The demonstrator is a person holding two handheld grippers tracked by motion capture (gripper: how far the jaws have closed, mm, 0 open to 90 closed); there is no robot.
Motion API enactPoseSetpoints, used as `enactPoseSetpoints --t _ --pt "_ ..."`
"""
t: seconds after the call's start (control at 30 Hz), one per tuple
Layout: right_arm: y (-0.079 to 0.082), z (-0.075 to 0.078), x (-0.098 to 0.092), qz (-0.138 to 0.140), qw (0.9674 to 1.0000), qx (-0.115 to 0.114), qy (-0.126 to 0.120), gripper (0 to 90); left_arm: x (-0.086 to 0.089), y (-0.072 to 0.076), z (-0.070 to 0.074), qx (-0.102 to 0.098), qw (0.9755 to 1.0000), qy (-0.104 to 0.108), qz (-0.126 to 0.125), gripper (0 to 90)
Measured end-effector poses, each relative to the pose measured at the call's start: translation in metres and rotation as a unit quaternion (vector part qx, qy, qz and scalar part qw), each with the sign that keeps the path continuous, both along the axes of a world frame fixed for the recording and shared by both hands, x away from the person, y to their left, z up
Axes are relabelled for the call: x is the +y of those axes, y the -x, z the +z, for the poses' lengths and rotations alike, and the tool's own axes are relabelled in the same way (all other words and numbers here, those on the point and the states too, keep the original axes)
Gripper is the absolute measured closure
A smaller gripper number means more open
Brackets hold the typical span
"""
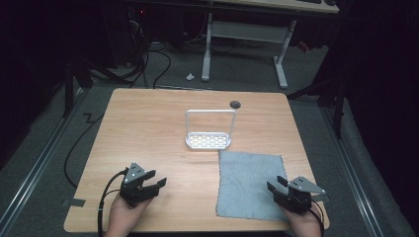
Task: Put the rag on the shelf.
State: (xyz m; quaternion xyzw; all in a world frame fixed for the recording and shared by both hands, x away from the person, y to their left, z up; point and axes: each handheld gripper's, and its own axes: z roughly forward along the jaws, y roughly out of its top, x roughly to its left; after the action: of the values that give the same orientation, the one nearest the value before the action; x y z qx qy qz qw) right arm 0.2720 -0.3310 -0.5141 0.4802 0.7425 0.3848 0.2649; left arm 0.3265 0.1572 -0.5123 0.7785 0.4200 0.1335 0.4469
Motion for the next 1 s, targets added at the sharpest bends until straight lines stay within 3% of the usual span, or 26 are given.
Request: enactPoseSetpoints --t 0.13,0.27,0.47,0.63,0.77,0.87,1.0 --pt "0.0 -0.001 -0.001 -0.005 1.0 0.004 -0.004 51.3 0.0 0.001 -0.004 -0.002 0.9999 -0.01 -0.001 43.6" --pt "-0.003 -0.003 -0.004 -0.004 0.9999 0.008 -0.008 50.9 0.001 0.003 -0.001 -0.01 0.9999 -0.001 0.002 44.2" --pt "-0.001 -0.004 -0.007 -0.008 0.9998 0.011 -0.011 50.7 -0.009 0.006 -0.002 -0.014 0.9997 -0.001 -0.02 46.6" --pt "-0.002 -0.003 -0.009 -0.014 0.9998 0.009 -0.013 50.8 -0.023 0.011 0.002 0.001 0.9985 0.03 -0.046 65.1" --pt "-0.002 -0.002 -0.01 -0.014 0.9998 0.005 -0.012 50.8 -0.042 0.012 0.002 0.025 0.9967 0.037 -0.069 79.7" --pt "-0.002 -0.002 -0.012 -0.015 0.9997 0.007 -0.017 50.8 -0.062 0.013 -0.001 0.026 0.9956 0.024 -0.086 89.6" --pt "-0.002 -0.002 -0.013 -0.016 0.9997 0.006 -0.017 50.8 -0.093 0.018 -0.005 0.035 0.9922 0.011 -0.119 89.8"
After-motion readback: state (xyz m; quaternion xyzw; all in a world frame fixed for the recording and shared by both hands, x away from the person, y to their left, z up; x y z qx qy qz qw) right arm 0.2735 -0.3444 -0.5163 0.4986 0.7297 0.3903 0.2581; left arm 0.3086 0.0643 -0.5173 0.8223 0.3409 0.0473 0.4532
